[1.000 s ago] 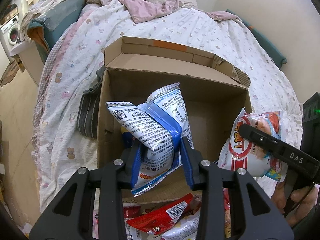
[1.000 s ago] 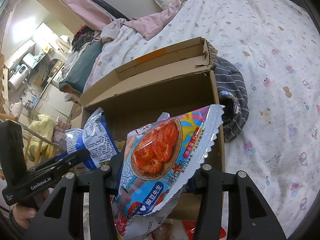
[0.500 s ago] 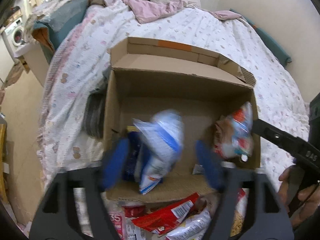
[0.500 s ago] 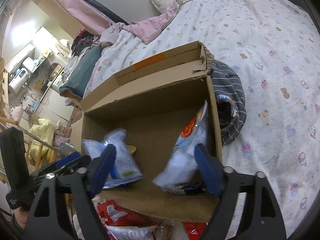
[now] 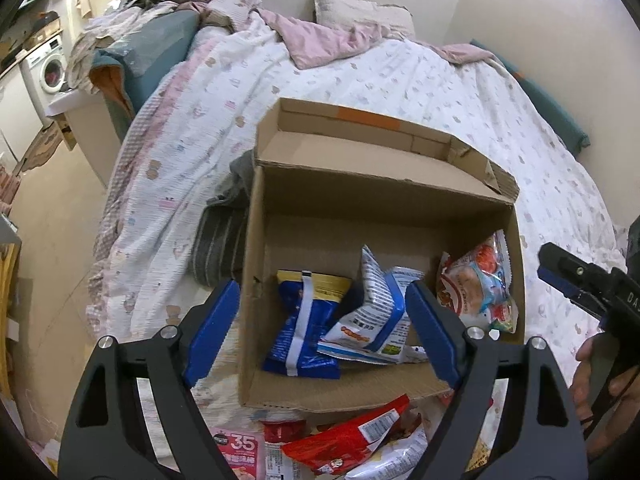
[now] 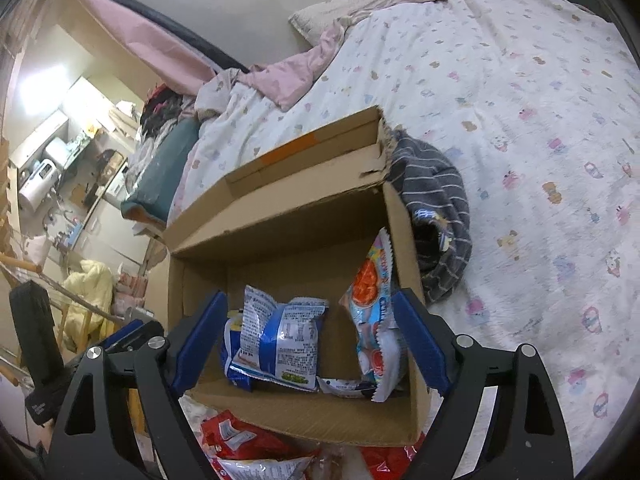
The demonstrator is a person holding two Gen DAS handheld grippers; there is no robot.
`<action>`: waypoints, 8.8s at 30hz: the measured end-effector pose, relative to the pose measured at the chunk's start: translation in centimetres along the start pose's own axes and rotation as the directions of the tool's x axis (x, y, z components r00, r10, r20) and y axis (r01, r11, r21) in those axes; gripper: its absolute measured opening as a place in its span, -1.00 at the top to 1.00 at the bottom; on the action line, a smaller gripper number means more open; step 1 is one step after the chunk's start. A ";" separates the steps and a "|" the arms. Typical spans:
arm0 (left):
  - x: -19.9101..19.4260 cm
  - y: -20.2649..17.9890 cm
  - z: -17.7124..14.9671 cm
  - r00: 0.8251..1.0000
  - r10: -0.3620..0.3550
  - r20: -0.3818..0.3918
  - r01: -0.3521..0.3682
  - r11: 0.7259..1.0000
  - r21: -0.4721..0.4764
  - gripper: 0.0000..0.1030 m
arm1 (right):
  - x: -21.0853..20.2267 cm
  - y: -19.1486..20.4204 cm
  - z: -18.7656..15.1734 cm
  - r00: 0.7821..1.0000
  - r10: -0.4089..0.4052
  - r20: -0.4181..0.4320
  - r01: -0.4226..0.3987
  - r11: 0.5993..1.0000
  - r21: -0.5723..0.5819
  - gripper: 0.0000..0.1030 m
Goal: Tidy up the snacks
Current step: 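Open both grippers and withdraw them from the box, then grasp the white-red printed bag with the right gripper while the left gripper approaches the pink packet, then grasp the pink crab-stick packet with the left gripper and lift it, then lower the pink packet into the box with the left gripper while the right gripper lowers the white-red bag in, then open both grippers and withdraw them from the box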
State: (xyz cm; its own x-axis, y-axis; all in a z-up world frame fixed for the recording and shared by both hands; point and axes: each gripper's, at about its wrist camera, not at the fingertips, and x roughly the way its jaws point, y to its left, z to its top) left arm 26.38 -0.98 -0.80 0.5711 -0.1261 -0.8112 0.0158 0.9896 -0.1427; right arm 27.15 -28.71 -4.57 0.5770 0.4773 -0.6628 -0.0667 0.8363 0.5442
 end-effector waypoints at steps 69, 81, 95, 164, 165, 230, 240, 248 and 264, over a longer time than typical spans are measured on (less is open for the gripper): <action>-1.4 9.0 -12.1 0.965 0.038 -0.258 -0.079 0.986 -0.149 -0.59 | -3.6 5.3 -13.6 0.945 0.087 -0.315 -0.157 0.966 -0.206 0.23; 5.4 8.8 -15.9 0.864 0.081 -0.497 -0.145 0.985 -0.092 -0.15 | -6.1 2.5 -10.9 0.972 0.135 -0.193 -0.154 0.985 -0.083 0.23; 7.6 5.3 -17.2 0.845 0.132 -0.519 -0.139 0.990 0.026 -0.25 | -6.5 2.7 -11.6 0.972 0.111 -0.207 -0.137 0.984 -0.115 0.23; -0.4 -3.1 -0.8 0.998 0.014 -0.057 -0.005 0.989 0.145 0.67 | -1.5 1.7 -2.2 0.992 0.051 -0.111 -0.058 0.997 -0.057 0.23; -0.1 -3.0 -0.8 0.998 0.015 -0.059 -0.007 0.990 0.141 0.67 | -1.0 1.9 -2.3 0.992 0.041 -0.120 -0.050 0.997 -0.066 0.23; 1.3 -2.9 -1.6 0.997 0.053 -0.058 -0.045 0.991 0.127 -0.60 | 0.2 1.3 -1.7 0.995 0.042 -0.086 -0.042 0.999 0.002 -0.59; -0.1 -2.3 -2.4 0.997 0.070 -0.038 -0.065 0.991 0.119 -0.60 | -0.9 1.4 -2.3 0.997 0.033 -0.074 -0.034 0.999 -0.010 -0.59; -1.3 -1.7 -3.2 0.996 0.080 -0.033 -0.077 0.992 0.104 -0.60 | -2.7 1.1 -3.3 0.998 0.034 -0.061 -0.034 0.999 0.004 -0.59; -3.6 -0.5 -6.2 0.996 0.085 -0.041 -0.083 0.995 0.056 -0.60 | -5.5 1.0 -5.2 0.999 0.000 -0.045 0.000 1.000 -0.020 -0.59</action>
State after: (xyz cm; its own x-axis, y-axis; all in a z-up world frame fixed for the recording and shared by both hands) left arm 19.22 -1.41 -1.39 0.5364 -0.0438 -0.8428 0.0143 0.9990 -0.0429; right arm 19.68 -29.11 -3.00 0.5400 0.4885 -0.6854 -0.0830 0.8413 0.5342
